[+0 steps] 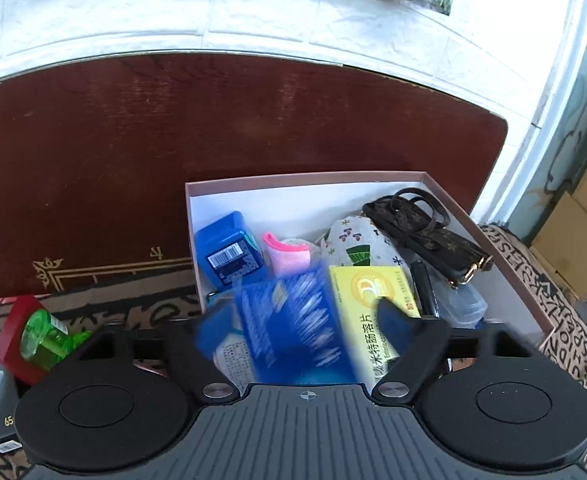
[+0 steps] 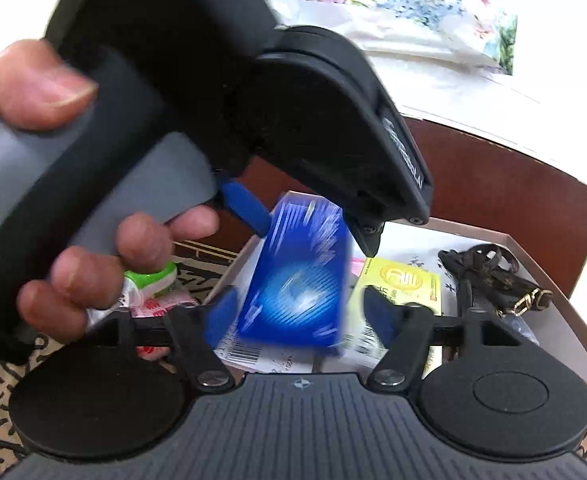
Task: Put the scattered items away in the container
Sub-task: 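Lift the blue medicine box with the right gripper and lower it into the cardboard box, then open the right gripper and move it to the black charger box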
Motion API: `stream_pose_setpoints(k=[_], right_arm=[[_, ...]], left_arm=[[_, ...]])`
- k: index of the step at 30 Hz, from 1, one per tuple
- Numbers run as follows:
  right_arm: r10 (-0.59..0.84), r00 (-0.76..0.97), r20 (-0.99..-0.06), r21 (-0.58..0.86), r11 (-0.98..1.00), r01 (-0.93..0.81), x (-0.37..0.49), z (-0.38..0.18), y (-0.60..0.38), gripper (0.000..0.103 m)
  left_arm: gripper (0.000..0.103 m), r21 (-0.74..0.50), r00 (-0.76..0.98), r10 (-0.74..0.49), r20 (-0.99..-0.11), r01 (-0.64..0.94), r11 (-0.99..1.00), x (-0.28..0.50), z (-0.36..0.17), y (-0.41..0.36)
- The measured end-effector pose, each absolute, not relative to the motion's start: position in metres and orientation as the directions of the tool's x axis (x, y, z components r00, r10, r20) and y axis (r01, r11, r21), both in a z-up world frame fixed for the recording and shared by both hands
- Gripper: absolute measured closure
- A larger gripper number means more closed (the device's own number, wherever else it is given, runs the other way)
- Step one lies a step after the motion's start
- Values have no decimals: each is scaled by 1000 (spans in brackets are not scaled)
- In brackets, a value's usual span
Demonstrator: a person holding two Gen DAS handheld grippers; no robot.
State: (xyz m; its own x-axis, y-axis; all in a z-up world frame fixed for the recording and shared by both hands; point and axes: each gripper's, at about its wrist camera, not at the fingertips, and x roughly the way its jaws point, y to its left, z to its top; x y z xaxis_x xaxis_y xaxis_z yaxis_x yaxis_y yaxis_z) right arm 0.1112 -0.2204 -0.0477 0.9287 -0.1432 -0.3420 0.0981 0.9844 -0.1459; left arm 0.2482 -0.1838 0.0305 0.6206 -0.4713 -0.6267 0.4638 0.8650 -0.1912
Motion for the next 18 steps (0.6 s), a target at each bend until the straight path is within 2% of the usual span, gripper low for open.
stream_pose_setpoints(k=[1, 4, 8, 12, 18], right_arm=[[-147, 929, -339, -151, 983, 100, 115, -50, -223, 23], [-155, 926, -345, -147, 983, 110, 120, -58, -230, 22], [-165, 927, -336, -127, 983, 129, 116, -58, -234, 9], [-174, 930, -324, -126, 982, 140, 106, -56, -229, 4], [-187, 928, -321, -128, 980, 153, 95, -51, -222, 1]], left_arm=[[5, -192, 632, -472, -614, 460, 867, 246, 30, -180], [4, -189, 636, -471, -611, 461, 867, 242, 27, -175], [4, -224, 613, -476, -631, 443, 868, 237, 22, -165], [3, -229, 624, -468, -627, 426, 875, 230, 21, -158], [3, -228, 627, -462, -627, 420, 878, 220, 25, -152]])
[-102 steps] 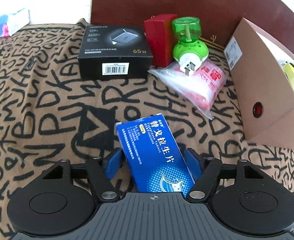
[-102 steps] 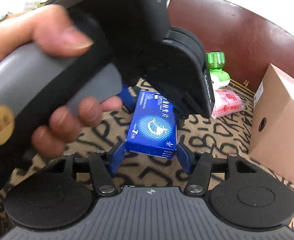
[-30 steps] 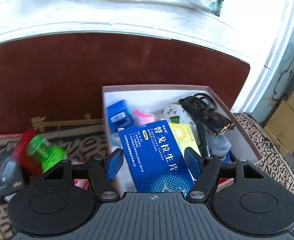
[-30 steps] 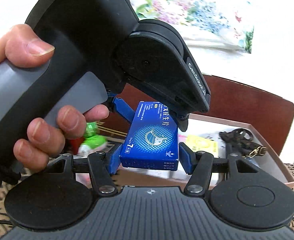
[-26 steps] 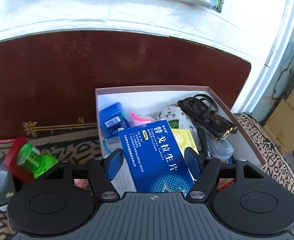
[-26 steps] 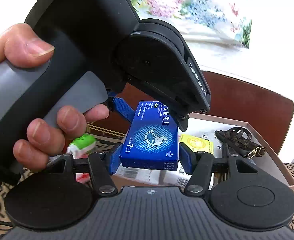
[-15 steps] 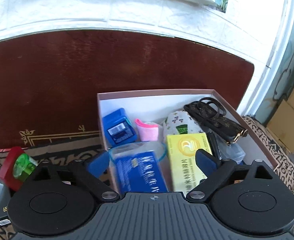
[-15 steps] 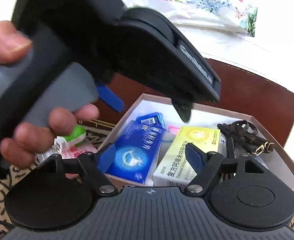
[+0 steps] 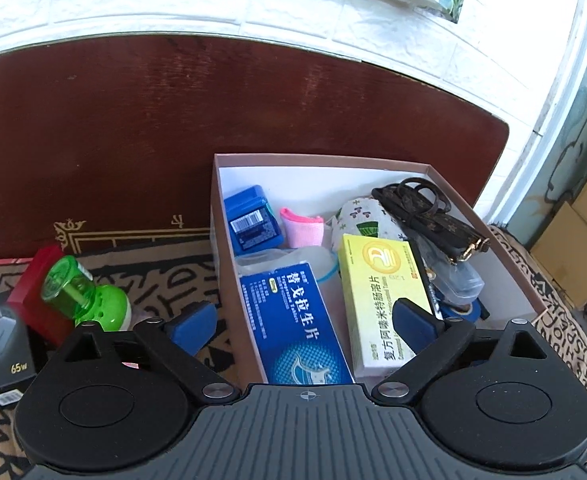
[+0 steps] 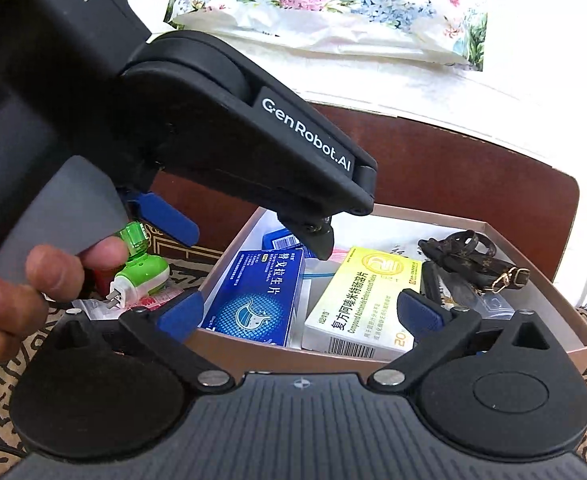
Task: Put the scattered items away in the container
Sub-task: 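Open the right gripper and move it to the black charger box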
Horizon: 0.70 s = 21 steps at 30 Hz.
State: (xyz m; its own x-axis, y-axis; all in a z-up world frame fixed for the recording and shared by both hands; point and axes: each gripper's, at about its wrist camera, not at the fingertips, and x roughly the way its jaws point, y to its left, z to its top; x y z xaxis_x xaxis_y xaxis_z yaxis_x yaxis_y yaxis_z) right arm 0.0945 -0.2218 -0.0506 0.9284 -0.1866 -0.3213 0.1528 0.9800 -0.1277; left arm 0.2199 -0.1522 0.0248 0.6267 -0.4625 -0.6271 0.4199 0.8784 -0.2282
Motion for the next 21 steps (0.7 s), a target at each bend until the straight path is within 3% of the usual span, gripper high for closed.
stream_pose_setpoints(k=[21], right_arm=[[-148, 941, -303, -223, 971, 80, 68, -41, -186, 0]], left_arm=[[2, -173, 683, -414, -602, 394, 903, 153, 29, -122]])
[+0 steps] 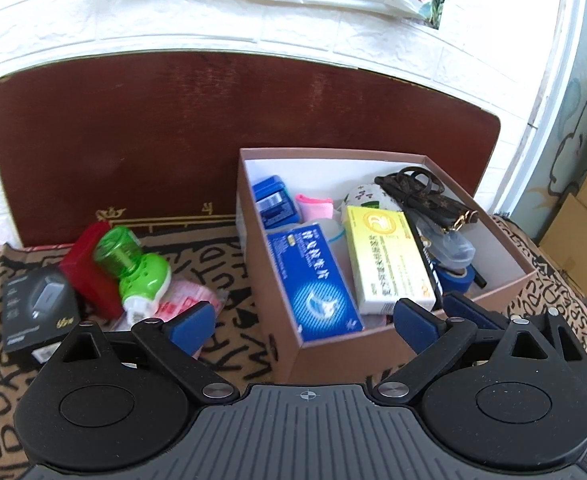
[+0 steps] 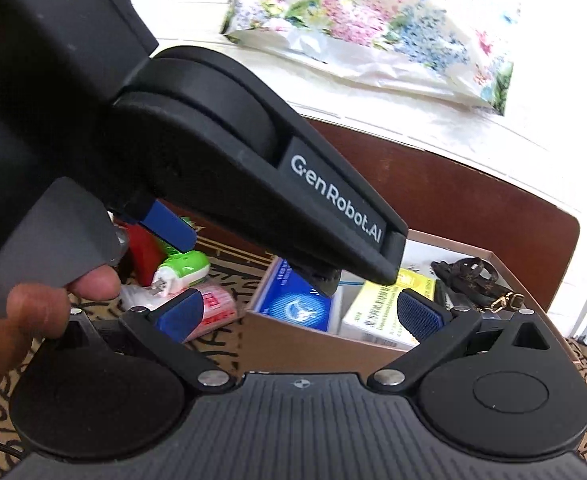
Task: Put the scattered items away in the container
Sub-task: 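Open the right gripper and move it to the black charger box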
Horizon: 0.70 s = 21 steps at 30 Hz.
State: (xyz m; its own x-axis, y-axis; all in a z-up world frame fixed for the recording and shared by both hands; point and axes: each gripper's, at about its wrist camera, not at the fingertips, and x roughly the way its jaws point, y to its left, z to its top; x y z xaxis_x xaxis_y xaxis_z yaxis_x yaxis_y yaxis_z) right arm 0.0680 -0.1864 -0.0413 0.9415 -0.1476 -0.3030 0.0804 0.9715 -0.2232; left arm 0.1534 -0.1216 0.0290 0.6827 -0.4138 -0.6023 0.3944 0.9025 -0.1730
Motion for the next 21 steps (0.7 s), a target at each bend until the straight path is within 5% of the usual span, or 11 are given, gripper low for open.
stream_pose_setpoints(k=[21], right_arm=[[101, 913, -395, -296, 927, -230, 67, -76, -104, 1]], left_arm=[[2, -314, 698, -331, -635, 158, 936, 109, -25, 3]])
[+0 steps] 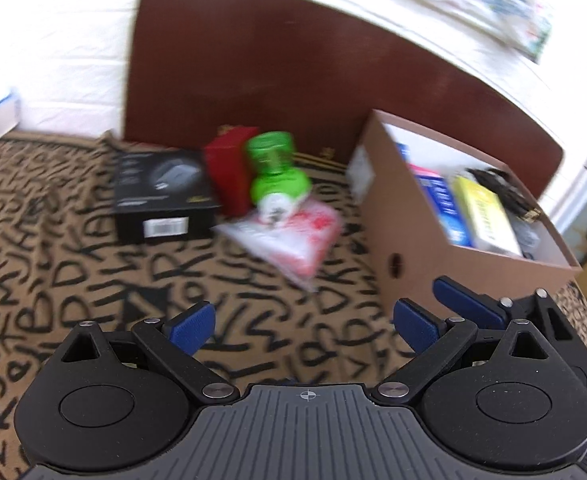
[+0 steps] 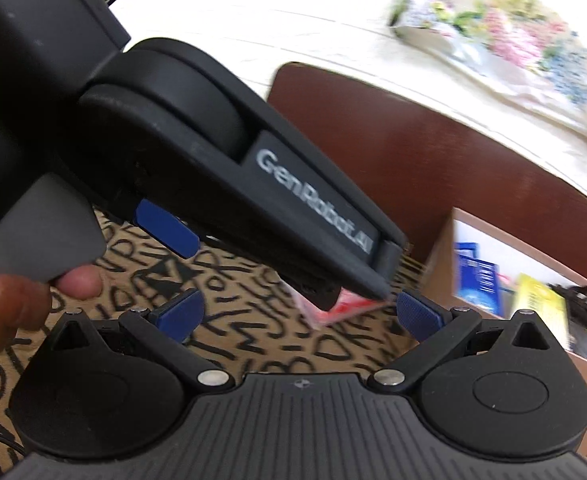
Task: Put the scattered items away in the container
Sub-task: 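Open the right gripper and move it to the black charger box, then grasp the black charger box with the right gripper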
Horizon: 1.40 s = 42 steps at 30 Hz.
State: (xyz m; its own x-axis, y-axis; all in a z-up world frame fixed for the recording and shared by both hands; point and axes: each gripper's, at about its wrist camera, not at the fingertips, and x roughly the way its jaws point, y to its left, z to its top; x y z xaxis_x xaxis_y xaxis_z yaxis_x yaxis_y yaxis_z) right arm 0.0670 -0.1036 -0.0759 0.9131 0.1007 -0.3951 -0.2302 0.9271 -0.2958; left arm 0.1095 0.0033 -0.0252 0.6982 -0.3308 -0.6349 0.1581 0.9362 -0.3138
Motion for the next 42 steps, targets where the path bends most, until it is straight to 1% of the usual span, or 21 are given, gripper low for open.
stream_pose_setpoints(k=[3, 6, 9, 14, 18, 23, 28, 32, 34, 36, 38, 39, 40, 41, 42], right_arm=[[138, 905, -402, -296, 916, -271, 77, -79, -95, 1], [167, 897, -409, -305, 902, -307, 87, -82, -87, 1], [185, 889, -418, -310, 891, -332, 96, -86, -82, 2], [231, 864, -446, -271, 886, -377, 110, -94, -81, 5], [260, 845, -468, -242, 882, -405, 128, -105, -77, 9], [276, 822, -497, -226, 874, -430, 162, -113, -68, 14], [283, 804, -522, -223, 865, -449, 205, -123, -62, 14], [282, 792, -542, -219, 862, -457, 226, -130, -60, 15], [287, 786, -547, -215, 860, -463, 233, -132, -59, 16], [292, 781, -552, -213, 856, -471, 239, -134, -57, 20], [299, 773, -559, -208, 853, -480, 245, -136, -55, 22], [298, 770, -564, -203, 854, -479, 247, -137, -55, 24], [291, 773, -564, -204, 858, -471, 248, -138, -54, 27], [279, 779, -562, -209, 863, -460, 249, -139, -54, 33], [268, 787, -556, -214, 868, -447, 248, -138, -55, 37]], left_arm=[[2, -315, 709, -304, -636, 121, 941, 117, -31, 24], [2, -283, 728, -261, -633, 96, 954, 126, -34, 43], [3, -253, 744, -241, -623, 100, 962, 136, -36, 57], [3, -230, 753, -238, -614, 118, 966, 161, -40, 77], [4, -203, 738, -225, -636, 122, 972, 188, -50, 86], [4, -227, 714, -241, -658, 117, 967, 216, -62, 94], [4, -256, 702, -268, -660, 124, 959, 235, -69, 99], [4, -256, 681, -272, -680, 127, 958, 249, -77, 99], [4, -281, 671, -300, -678, 141, 949, 253, -79, 100], [3, -296, 664, -318, -676, 150, 943, 257, -80, 100], [5, -284, 660, -313, -683, 155, 946, 260, -83, 99], [6, -272, 660, -306, -686, 157, 949, 260, -84, 98], [10, -257, 661, -295, -690, 158, 953, 260, -85, 97], [15, -242, 663, -285, -692, 159, 957, 259, -85, 97], [17, -228, 666, -275, -693, 159, 961, 257, -84, 96]])
